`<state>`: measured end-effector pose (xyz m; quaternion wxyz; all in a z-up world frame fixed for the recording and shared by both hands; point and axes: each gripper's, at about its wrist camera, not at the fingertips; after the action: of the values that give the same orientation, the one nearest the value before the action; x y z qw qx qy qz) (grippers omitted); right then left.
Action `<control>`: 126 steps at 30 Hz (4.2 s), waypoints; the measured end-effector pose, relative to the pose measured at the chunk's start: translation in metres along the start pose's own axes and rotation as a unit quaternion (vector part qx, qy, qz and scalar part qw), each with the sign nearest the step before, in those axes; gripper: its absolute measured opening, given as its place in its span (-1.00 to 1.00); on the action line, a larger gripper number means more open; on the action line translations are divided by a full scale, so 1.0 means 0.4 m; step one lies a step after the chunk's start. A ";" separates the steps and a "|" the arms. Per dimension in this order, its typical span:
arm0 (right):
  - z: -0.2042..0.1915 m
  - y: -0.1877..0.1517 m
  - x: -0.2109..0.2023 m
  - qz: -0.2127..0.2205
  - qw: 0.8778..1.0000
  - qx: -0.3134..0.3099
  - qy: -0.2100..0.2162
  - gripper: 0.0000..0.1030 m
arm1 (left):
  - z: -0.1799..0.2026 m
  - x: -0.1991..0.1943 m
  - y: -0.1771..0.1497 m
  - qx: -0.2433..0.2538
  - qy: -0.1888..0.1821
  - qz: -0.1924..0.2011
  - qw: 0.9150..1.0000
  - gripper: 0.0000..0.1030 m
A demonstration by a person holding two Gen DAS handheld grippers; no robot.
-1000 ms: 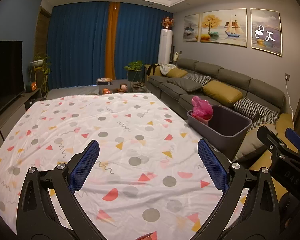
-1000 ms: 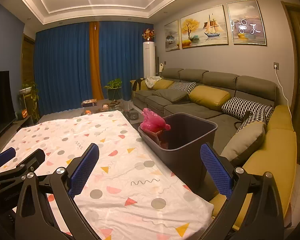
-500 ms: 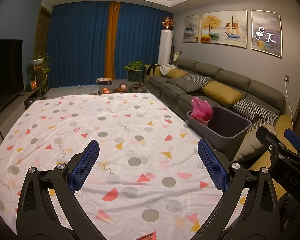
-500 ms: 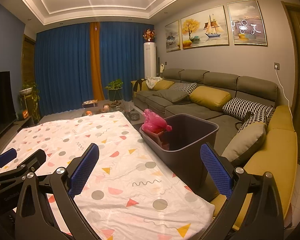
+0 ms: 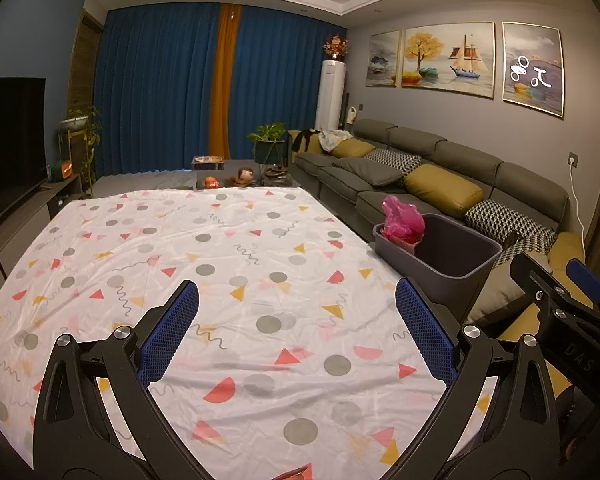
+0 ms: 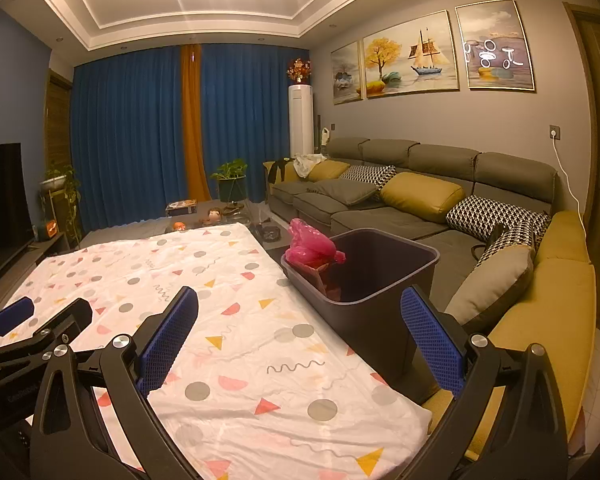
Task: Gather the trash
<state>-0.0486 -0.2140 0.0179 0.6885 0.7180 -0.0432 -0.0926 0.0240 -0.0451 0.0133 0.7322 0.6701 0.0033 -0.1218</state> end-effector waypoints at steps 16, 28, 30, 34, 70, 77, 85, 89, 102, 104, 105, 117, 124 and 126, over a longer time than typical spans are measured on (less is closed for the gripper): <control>-0.002 -0.001 0.001 0.000 1.000 0.000 0.000 0.89 | -0.001 0.002 0.001 0.000 0.001 0.000 1.000 0.89; -0.001 -0.001 0.000 0.000 1.000 0.001 0.000 0.89 | -0.001 0.002 0.001 -0.001 0.000 0.001 1.000 0.89; 0.001 -0.001 -0.001 0.000 1.000 0.001 0.000 0.89 | -0.001 0.002 0.001 -0.001 0.000 0.001 1.000 0.89; 0.000 -0.001 0.000 0.000 1.000 0.001 0.000 0.89 | -0.002 0.002 0.001 -0.001 0.000 0.001 1.000 0.89; 0.000 -0.009 0.003 -0.003 1.000 0.004 0.002 0.89 | -0.004 -0.007 0.005 -0.005 0.001 0.003 1.000 0.89; 0.000 -0.009 0.002 -0.001 1.000 0.005 0.001 0.89 | -0.005 -0.007 0.005 -0.005 0.000 0.003 1.000 0.89; 0.003 -0.010 -0.004 0.002 1.000 0.006 0.001 0.89 | -0.005 -0.008 0.004 -0.005 0.000 0.004 1.000 0.89; 0.005 -0.010 -0.006 0.002 1.000 0.006 0.001 0.89 | -0.005 -0.011 0.004 -0.006 0.000 0.004 1.000 0.89; 0.007 -0.009 -0.008 0.002 1.000 0.006 0.001 0.89 | -0.005 -0.011 0.004 -0.006 0.000 0.004 1.000 0.89; 0.006 -0.009 -0.008 0.002 1.000 0.006 0.001 0.89 | -0.006 -0.011 0.003 -0.006 0.000 0.004 1.000 0.89; 0.007 -0.009 -0.008 0.003 1.000 0.006 0.001 0.89 | -0.004 -0.011 0.003 -0.005 0.001 0.004 1.000 0.89; 0.003 -0.002 -0.012 0.002 1.000 0.007 0.001 0.89 | 0.006 -0.021 0.004 0.001 0.000 0.012 1.000 0.74; 0.003 -0.001 -0.011 0.002 1.000 0.008 0.000 0.89 | 0.011 -0.020 0.005 0.002 -0.002 0.011 1.000 0.74; 0.004 -0.001 -0.011 0.002 1.000 0.007 0.000 0.89 | 0.013 -0.020 0.005 0.002 -0.003 0.010 1.000 0.74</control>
<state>-0.0533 -0.2145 0.0176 0.6833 0.7231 -0.0450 -0.0908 0.0160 -0.0488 0.0171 0.7321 0.6712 -0.0055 -0.1162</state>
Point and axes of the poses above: each gripper's, at about its wrist camera, not at the fingertips, and x roughly the way its jaws point, z to its right, y to its top, and after that the axes turned 14 degrees about z, right-handed
